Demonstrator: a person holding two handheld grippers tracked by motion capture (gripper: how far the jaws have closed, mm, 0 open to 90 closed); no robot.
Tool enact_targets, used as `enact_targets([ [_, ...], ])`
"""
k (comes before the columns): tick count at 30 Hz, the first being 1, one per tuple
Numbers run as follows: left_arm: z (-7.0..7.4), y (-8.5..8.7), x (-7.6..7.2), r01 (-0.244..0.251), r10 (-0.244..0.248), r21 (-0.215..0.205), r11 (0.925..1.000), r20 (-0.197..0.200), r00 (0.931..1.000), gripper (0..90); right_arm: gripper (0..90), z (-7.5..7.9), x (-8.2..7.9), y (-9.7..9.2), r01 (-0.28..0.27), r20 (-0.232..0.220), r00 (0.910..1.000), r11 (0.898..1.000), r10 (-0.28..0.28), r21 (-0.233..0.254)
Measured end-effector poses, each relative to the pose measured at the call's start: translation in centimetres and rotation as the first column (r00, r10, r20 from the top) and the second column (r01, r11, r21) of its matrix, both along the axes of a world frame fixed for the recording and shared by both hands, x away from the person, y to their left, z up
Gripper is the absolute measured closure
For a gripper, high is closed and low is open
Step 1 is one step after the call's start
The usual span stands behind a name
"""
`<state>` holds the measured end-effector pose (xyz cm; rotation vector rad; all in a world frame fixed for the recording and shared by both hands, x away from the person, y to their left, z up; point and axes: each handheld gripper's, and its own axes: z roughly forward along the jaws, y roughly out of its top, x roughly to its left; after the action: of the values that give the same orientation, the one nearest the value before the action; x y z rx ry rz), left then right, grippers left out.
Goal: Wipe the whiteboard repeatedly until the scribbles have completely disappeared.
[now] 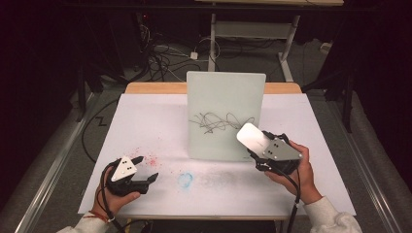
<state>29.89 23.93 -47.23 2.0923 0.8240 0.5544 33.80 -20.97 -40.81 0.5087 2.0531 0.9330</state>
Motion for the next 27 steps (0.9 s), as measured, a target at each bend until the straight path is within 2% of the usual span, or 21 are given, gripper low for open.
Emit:
enact_targets([
  [3, 0.0, 0.0, 0.0, 0.001, -0.001, -0.002, 1.0, -0.003, 1.0, 21.5, 30.6, -0.1, 0.2, -0.2, 0.005, -0.002, 1.0, 1.0, -0.005, -0.002],
  [6, 0.0, 0.0, 0.0, 0.002, -0.002, -0.002, 1.0, -0.001, 1.0, 21.7, 30.6, -0.5, 0.5, -0.2, 0.028, 0.016, 0.9995, 0.999, -0.028, -0.037],
  [11, 0.0, 0.0, -0.1, 0.003, -0.003, 0.005, 1.0, -0.004, 1.0, 22.4, 30.6, -1.0, 0.7, -0.1, 0.04, 0.025, 0.999, 0.998, -0.038, -0.053],
  [13, 0.0, -0.1, -0.1, 0.004, -0.004, 0.007, 1.0, -0.005, 1.0, 22.4, 30.6, -1.1, 0.8, 0.0, 0.038, 0.033, 0.9988, 0.998, -0.037, -0.056],
  [16, 0.0, -0.1, 0.0, 0.005, -0.005, 0.008, 1.0, -0.004, 1.0, 22.4, 30.6, -1.6, 0.7, 0.3, 0.052, 0.072, 0.9964, 0.995, -0.046, -0.09],
  [19, 0.0, -0.2, -0.1, 0.008, -0.008, 0.012, 0.9999, -0.002, 1.0, 22.4, 30.7, -2.3, 0.8, 0.6, 0.046, 0.073, 0.9966, 0.994, -0.039, -0.095],
  [22, 0.0, -0.3, -0.1, 0.009, -0.009, 0.013, 0.9999, 0.0, 1.0, 22.4, 30.7, -3.4, 0.9, 1.3, 0.047, 0.071, 0.9968, 0.991, -0.038, -0.129],
  [27, 0.0, -0.3, -0.1, 0.01, -0.01, 0.014, 0.9999, 0.001, 0.9999, 22.4, 30.7, -3.8, 0.9, 1.9, 0.057, 0.097, 0.9944, 0.984, -0.041, -0.169],
])
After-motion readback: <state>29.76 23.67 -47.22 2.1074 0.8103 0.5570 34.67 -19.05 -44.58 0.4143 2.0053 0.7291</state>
